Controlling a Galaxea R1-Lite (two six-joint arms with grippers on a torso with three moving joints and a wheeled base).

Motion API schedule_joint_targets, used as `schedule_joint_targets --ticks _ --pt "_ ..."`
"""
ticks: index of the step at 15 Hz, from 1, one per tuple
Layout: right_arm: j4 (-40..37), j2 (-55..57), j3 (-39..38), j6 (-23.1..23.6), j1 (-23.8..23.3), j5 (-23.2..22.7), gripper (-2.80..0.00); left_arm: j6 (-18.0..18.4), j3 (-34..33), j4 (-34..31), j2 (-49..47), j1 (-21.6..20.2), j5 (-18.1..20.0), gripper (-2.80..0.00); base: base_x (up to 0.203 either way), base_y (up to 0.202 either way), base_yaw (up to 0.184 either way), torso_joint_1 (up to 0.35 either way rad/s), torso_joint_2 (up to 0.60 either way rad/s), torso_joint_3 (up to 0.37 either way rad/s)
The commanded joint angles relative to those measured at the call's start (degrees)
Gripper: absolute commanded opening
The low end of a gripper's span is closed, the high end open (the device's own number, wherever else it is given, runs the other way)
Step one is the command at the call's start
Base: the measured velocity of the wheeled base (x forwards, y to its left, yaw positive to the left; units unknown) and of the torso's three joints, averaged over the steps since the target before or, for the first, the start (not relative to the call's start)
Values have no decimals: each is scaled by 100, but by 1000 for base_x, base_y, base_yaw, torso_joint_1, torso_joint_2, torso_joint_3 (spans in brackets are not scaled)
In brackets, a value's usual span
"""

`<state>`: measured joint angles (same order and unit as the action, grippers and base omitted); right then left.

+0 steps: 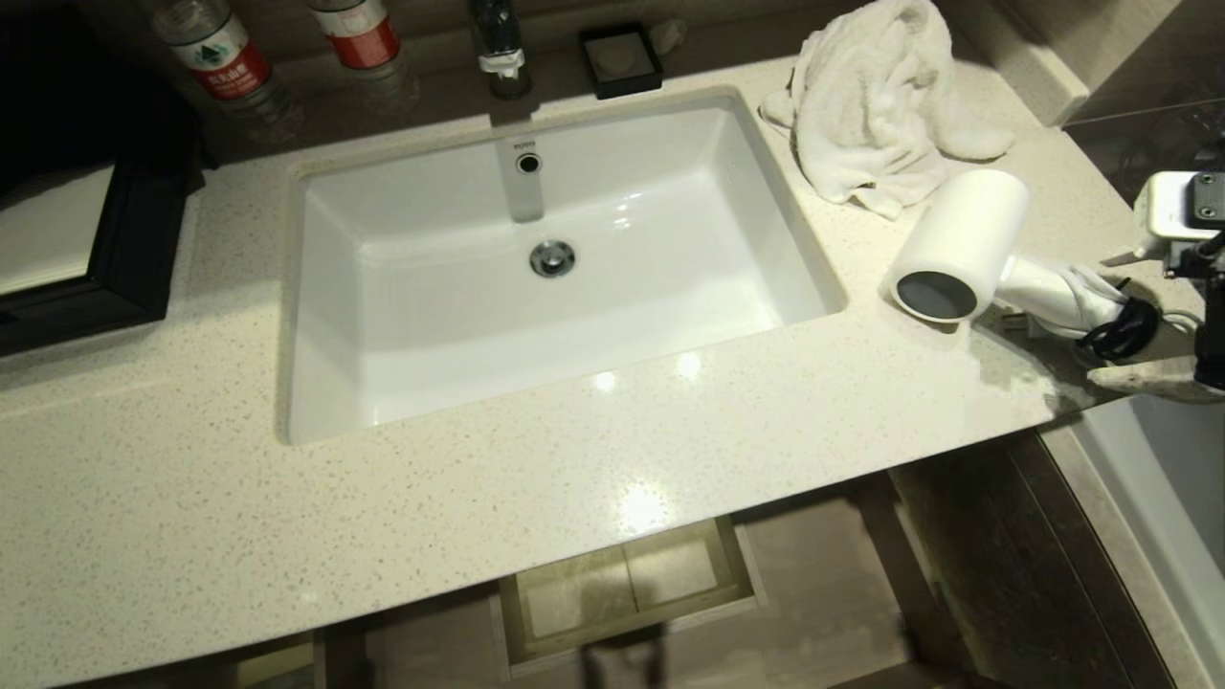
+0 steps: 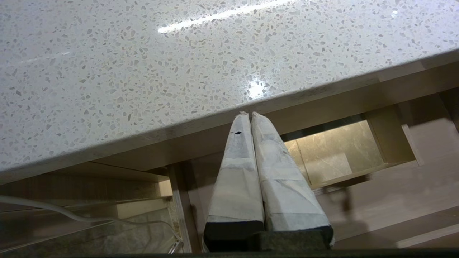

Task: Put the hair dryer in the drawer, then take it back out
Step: Pick up the hairdryer

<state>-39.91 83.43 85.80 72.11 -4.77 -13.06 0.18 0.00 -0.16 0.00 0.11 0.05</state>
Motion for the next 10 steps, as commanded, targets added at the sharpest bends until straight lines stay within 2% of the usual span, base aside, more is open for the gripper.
schedule_joint_targets --ticks 1,10 --pt "-25 378 183 -118 -7 37 0 -1 -2 -2 0 7 -3 -280 0 0 0 0 0 0" --pt "136 690 245 -136 -16 75 0 -1 -9 -2 0 -2 3 -280 0 0 0 0 0 0"
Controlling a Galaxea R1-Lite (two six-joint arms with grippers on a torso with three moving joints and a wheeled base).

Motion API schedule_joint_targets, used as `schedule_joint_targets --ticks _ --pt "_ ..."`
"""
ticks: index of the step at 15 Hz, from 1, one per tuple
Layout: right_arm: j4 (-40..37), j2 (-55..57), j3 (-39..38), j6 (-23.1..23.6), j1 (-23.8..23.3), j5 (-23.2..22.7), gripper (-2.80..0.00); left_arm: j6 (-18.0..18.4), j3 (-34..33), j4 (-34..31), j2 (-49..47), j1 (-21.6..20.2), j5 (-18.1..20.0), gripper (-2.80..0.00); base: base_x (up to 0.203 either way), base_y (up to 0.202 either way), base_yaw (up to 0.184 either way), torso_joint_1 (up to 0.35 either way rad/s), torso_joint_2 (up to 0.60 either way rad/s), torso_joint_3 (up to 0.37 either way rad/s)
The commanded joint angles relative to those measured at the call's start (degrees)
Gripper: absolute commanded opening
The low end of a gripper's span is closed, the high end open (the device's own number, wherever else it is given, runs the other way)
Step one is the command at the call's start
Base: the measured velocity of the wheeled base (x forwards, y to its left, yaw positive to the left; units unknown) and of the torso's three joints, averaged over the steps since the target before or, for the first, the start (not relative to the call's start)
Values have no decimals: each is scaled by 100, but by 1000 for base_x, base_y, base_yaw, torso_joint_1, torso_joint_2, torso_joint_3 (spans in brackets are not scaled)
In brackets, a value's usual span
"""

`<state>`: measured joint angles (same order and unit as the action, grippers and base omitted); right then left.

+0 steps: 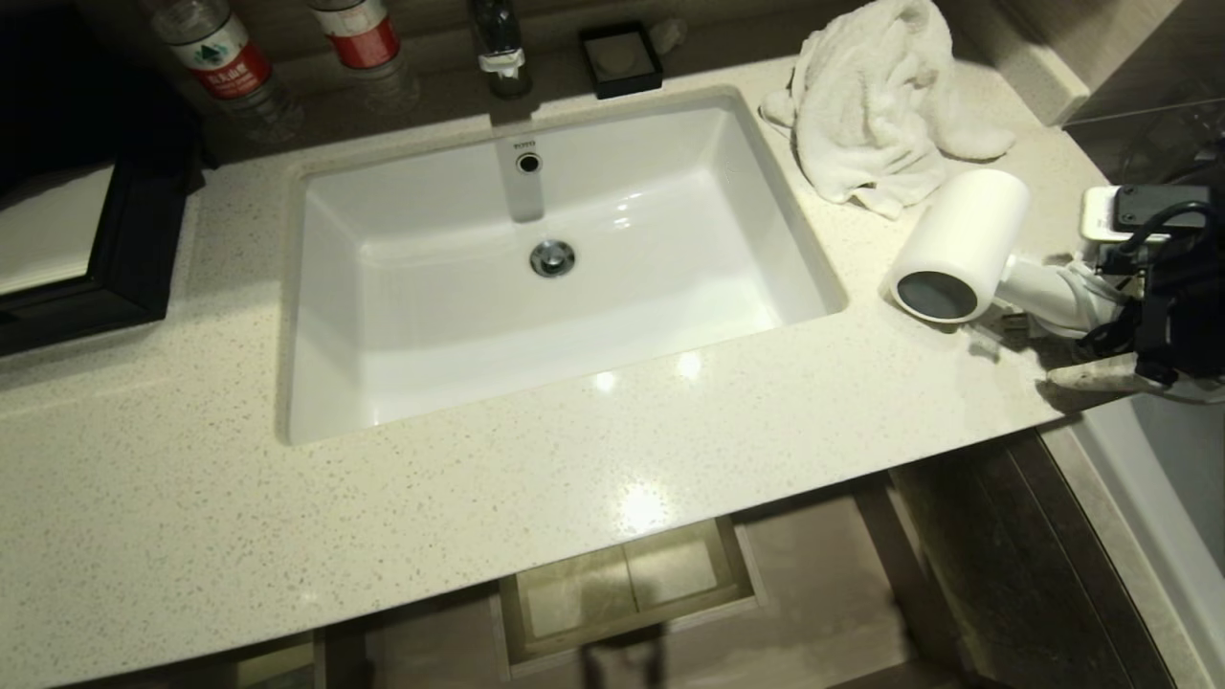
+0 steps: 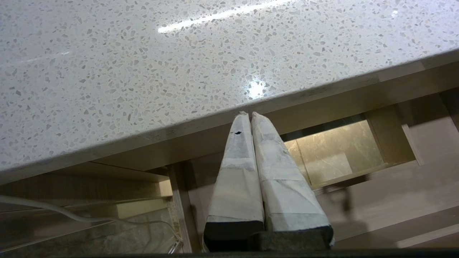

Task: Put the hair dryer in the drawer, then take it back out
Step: Pick up the hairdryer

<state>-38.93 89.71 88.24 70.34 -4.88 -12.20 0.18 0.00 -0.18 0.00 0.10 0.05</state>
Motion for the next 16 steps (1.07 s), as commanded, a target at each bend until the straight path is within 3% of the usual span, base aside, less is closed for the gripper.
schedule_joint_targets --ticks 1,2,10,16 --pt "158 74 -15 41 -5 -13 -7 -1 -9 1 0 -1 4 -280 0 0 0 0 0 0" --pt "198 83 -20 41 -5 -10 -280 -1 -9 1 0 2 4 -280 0 0 0 0 0 0" --pt "266 -260 -156 -53 -35 -2 -280 -1 -8 1 0 8 4 -280 0 0 0 0 0 0" --pt "280 -1151 -540 -1490 -31 105 -280 -1 -3 1 0 -1 4 -280 0 0 0 0 0 0"
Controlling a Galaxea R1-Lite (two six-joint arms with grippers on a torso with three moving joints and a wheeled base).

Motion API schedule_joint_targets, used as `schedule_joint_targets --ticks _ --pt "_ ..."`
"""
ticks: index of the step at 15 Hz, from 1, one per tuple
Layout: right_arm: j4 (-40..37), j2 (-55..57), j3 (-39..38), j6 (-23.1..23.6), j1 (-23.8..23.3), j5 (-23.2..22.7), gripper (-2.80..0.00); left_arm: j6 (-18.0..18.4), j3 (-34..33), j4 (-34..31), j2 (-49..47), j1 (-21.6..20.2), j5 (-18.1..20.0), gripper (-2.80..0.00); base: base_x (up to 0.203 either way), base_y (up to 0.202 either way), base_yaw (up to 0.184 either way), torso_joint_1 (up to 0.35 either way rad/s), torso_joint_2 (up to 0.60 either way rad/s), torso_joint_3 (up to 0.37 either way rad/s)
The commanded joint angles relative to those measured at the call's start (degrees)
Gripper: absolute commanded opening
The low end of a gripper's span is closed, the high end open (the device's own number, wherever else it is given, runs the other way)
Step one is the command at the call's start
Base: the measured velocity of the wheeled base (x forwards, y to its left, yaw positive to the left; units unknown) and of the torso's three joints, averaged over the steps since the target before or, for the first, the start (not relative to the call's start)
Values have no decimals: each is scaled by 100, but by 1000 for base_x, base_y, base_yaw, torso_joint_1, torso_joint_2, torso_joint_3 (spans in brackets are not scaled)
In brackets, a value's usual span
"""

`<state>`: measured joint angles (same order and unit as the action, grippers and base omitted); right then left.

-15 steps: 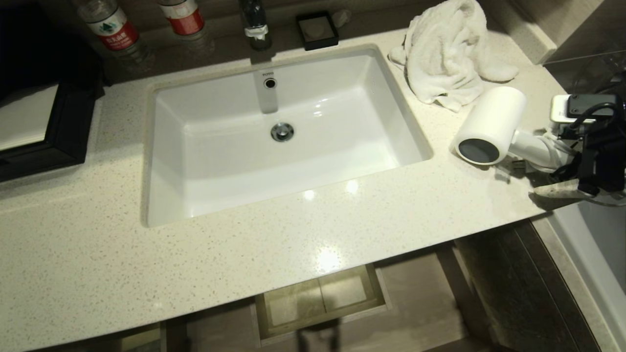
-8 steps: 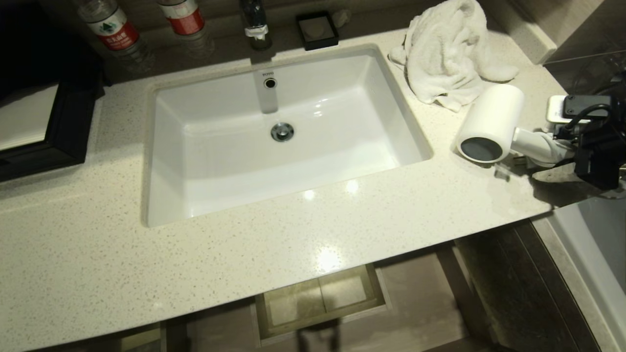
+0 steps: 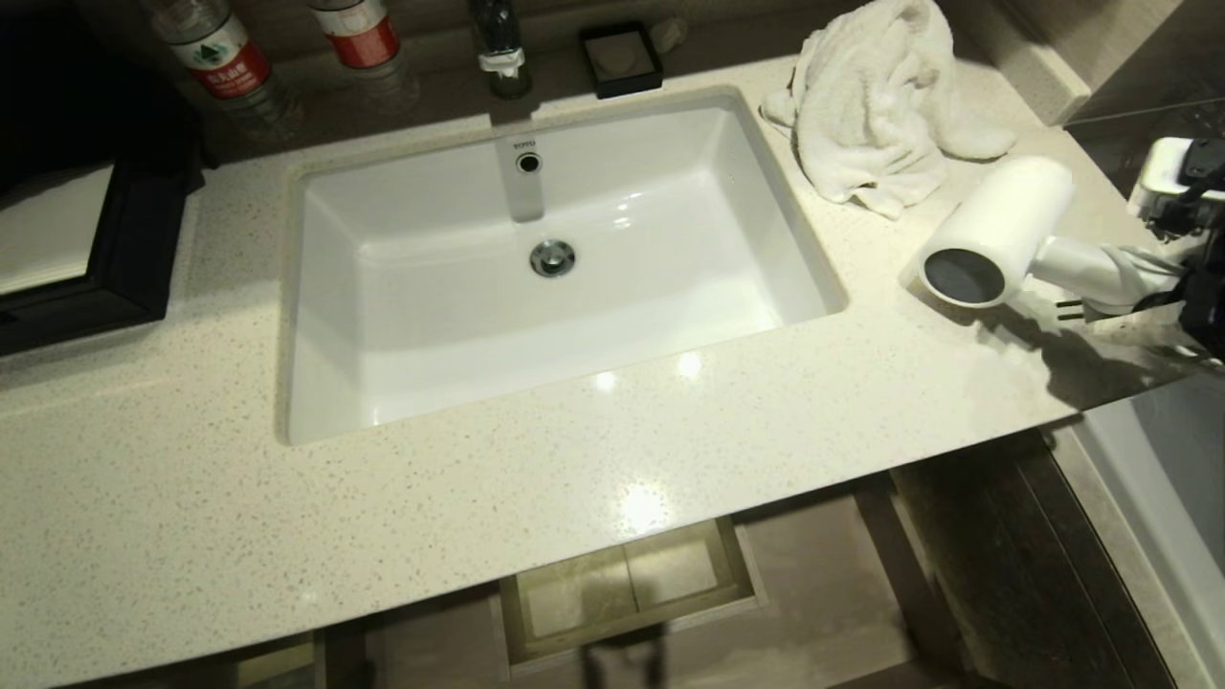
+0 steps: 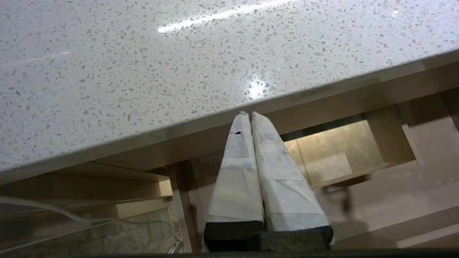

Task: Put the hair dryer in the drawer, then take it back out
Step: Pick up the hairdryer

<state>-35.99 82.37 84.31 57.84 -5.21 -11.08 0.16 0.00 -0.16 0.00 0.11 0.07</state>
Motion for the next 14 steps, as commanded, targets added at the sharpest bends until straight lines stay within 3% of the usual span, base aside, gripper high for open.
schedule_joint_targets --ticks 1,6,8,12,14 --pt "-16 -624 -354 -387 2 -3 -280 2 0 -2 0 -2 1 -280 0 0 0 0 0 0" --pt "-18 -1662 -1221 -682 2 -10 -280 2 -9 -2 0 -2 -7 -280 0 0 0 0 0 0" --pt "-13 -1989 -1429 -1404 8 -8 -280 2 -9 -2 0 5 1 -280 0 0 0 -36 53 -5" --pt "-18 -2555 -1802 -1866 4 189 -280 2 -8 -2 0 -1 0 -280 0 0 0 -305 250 -52" --pt "-3 -2843 -2004 -2496 10 193 -280 2 -8 -2 0 -2 1 -280 0 0 0 -366 260 -94"
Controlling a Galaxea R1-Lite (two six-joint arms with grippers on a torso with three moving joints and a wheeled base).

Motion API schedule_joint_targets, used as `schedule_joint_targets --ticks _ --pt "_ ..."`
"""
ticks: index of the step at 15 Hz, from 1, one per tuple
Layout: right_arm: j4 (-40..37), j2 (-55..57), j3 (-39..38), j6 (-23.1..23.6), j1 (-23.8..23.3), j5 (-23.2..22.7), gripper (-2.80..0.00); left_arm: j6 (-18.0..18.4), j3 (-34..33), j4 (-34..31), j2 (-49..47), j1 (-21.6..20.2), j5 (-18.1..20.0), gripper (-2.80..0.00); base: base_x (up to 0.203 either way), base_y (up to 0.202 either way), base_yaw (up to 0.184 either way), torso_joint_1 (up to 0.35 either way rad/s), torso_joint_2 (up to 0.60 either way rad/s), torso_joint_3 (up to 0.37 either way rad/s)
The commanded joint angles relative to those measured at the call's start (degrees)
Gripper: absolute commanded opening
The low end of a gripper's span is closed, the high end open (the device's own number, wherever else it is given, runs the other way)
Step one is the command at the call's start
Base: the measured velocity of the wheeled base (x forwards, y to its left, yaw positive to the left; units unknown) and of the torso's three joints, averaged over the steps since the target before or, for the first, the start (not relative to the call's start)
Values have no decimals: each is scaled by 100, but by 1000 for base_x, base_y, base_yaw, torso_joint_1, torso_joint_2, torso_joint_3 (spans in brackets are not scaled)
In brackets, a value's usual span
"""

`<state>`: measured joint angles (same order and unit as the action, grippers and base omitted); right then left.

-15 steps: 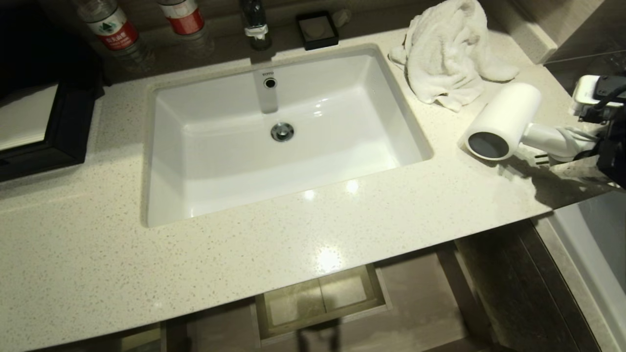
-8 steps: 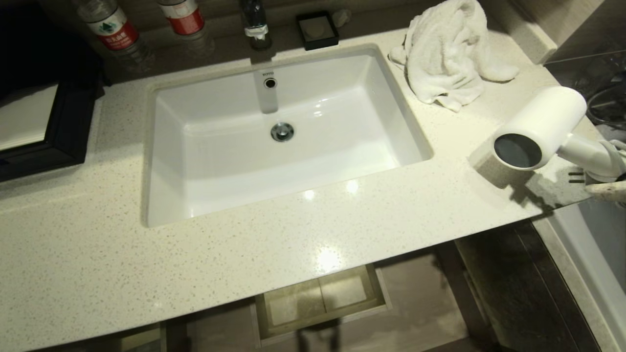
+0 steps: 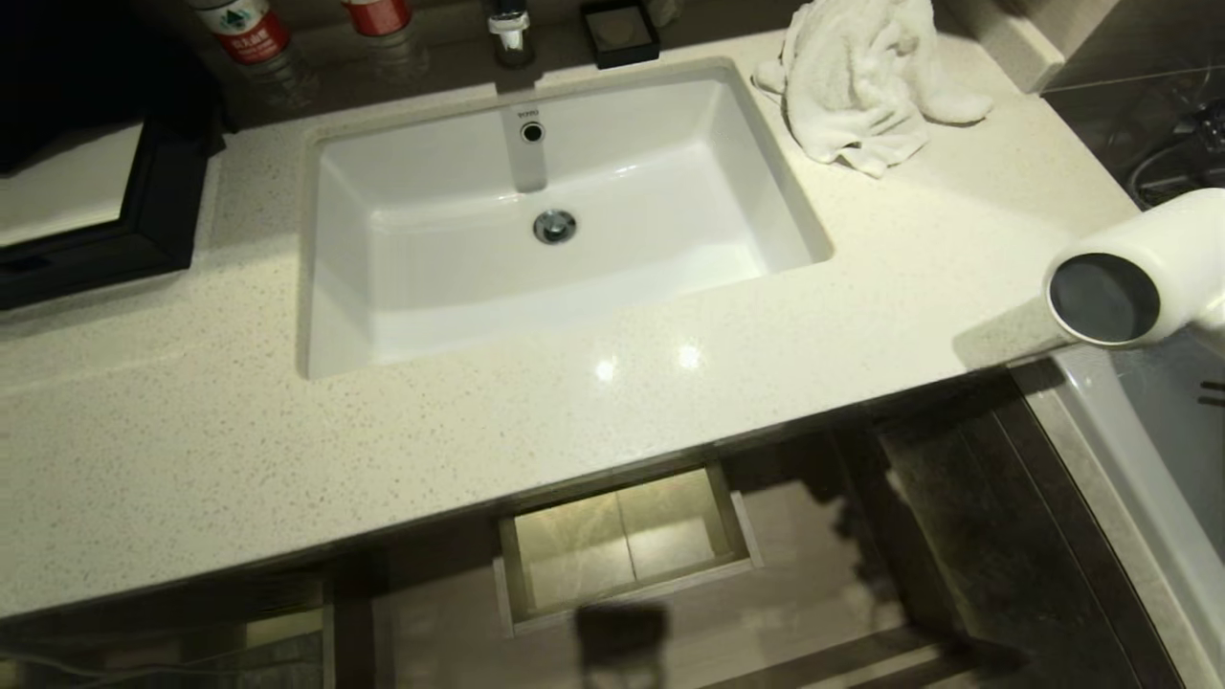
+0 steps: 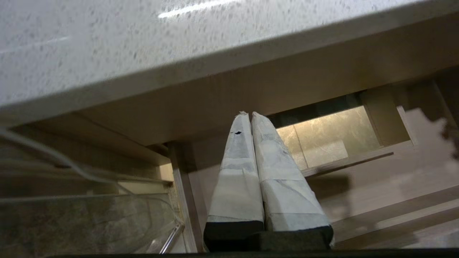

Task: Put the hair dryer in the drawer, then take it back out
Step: Pick up the hairdryer, then put it into the drawer

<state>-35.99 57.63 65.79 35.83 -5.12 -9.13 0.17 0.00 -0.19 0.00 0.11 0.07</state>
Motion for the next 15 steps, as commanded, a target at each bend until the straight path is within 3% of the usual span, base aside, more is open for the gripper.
schedule_joint_targets --ticks 1,4,6,15 --pt "5 -479 -203 -598 8 -5 -280 0 -8 2 0 5 1 -280 0 0 0 -351 234 -118" --pt "133 -680 -287 -1265 244 -4 -280 0 -6 2 0 -2 -3 -280 0 0 0 -345 216 -131" --pt "275 -862 -363 -1363 441 -5 -280 0 -7 2 0 7 0 -280 0 0 0 -331 172 -152" --pt "288 -2030 -817 -1463 442 -10 -280 0 -9 2 0 -2 -6 -280 0 0 0 -295 99 -202"
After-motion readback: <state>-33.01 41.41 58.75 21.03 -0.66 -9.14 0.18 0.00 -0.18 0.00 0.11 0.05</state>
